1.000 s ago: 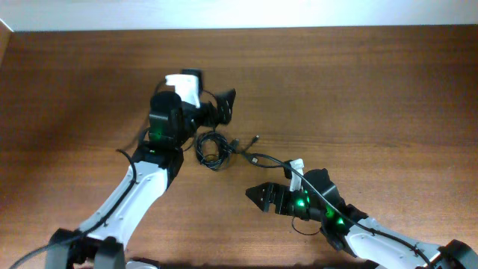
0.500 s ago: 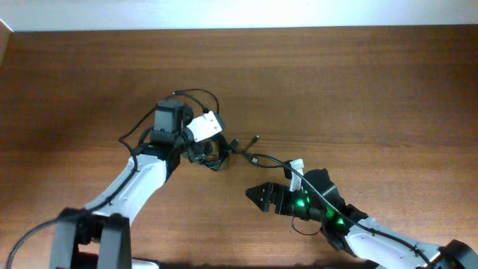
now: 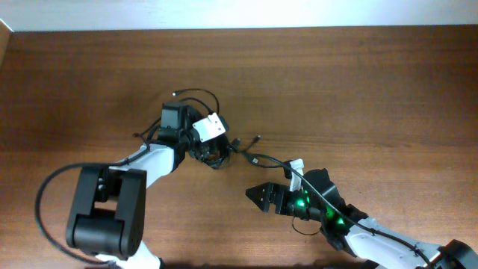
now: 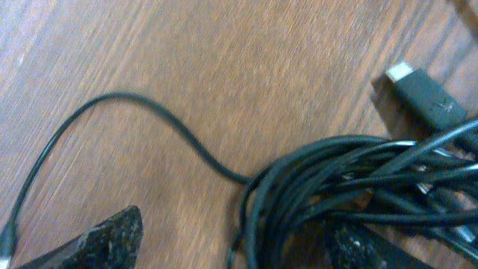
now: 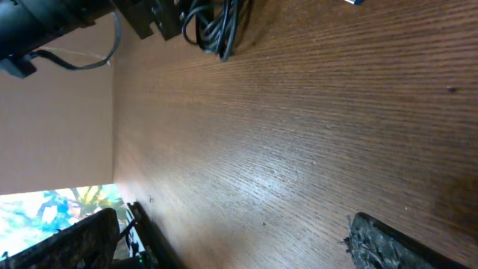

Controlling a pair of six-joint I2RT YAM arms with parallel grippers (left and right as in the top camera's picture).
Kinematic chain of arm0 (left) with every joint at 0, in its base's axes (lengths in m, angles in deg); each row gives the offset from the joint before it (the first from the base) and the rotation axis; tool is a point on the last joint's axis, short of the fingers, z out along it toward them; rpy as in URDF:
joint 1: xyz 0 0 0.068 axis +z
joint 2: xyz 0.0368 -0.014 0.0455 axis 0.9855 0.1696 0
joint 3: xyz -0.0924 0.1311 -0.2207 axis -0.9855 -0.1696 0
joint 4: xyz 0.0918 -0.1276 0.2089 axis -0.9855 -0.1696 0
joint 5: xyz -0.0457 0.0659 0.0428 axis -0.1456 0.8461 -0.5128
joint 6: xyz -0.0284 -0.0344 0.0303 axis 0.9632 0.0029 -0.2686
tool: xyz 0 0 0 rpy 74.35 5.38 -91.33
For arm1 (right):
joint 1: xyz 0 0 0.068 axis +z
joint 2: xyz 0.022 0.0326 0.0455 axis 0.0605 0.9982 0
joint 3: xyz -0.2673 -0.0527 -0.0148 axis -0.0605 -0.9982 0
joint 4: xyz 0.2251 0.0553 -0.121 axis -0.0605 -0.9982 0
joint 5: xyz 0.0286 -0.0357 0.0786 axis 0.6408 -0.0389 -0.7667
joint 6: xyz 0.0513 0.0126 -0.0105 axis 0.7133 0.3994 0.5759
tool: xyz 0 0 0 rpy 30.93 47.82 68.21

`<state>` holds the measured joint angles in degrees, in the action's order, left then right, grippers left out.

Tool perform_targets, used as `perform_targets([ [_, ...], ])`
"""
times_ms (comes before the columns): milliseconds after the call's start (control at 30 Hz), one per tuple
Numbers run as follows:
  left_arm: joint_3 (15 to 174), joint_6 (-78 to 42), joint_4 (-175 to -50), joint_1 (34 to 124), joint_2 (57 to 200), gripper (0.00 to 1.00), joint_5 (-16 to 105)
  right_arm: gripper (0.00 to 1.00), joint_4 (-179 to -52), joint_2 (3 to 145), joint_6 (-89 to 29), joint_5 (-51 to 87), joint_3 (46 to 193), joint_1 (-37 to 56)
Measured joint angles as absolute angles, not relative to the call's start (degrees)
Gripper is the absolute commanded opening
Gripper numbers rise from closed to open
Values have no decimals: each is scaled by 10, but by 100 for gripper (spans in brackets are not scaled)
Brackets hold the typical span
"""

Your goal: Untangle cables

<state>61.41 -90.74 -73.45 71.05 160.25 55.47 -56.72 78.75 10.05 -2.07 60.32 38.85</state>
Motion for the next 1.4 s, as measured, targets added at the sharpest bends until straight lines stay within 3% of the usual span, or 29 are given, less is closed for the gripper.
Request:
perform_targets([
  [33, 620, -907, -730, 710, 1617, 0, 539, 99, -567, 787, 101, -21, 603, 388],
  [200, 619, -803, -684, 708, 1637, 0, 550, 99, -567, 787, 101, -21, 603, 388],
  [367, 619, -509, -677, 708, 1639, 0, 578, 96, -567, 787, 100, -21, 603, 388],
  [467, 626, -309, -770, 709, 1610, 1, 593, 96, -567, 787, 100, -21, 603, 388],
  [500, 625, -220, -823, 710, 1592, 35, 594, 96, -567, 787, 100, -21, 603, 388],
  [567, 629, -82, -912, 712, 1571, 91, 585, 96, -567, 787, 101, -21, 603, 388],
  [600, 629, -33, -933, 713, 1565, 99, 572, 96, -567, 787, 100, -21, 603, 388],
  [733, 638, 67, -946, 706, 1543, 100, 574, 97, -567, 787, 100, -21, 603, 388],
  [800, 639, 89, -946, 705, 1542, 75, 596, 98, -567, 787, 100, -21, 603, 388],
  [867, 639, 100, -958, 706, 1543, 58, 628, 99, -567, 787, 101, -21, 603, 388],
  [933, 639, 103, -980, 708, 1544, 71, 649, 99, -567, 787, 100, -21, 603, 388],
  [1033, 641, 107, -990, 708, 1543, 69, 652, 99, -567, 787, 100, -20, 603, 388],
  [1167, 634, 67, -942, 714, 1542, 99, 600, 99, -567, 787, 100, -21, 603, 388],
  [1300, 638, -31, -942, 714, 1541, 99, 503, 99, -567, 787, 101, -20, 603, 388],
  [1400, 639, -79, -1014, 711, 1486, 99, 535, 99, -568, 787, 100, -21, 603, 388],
])
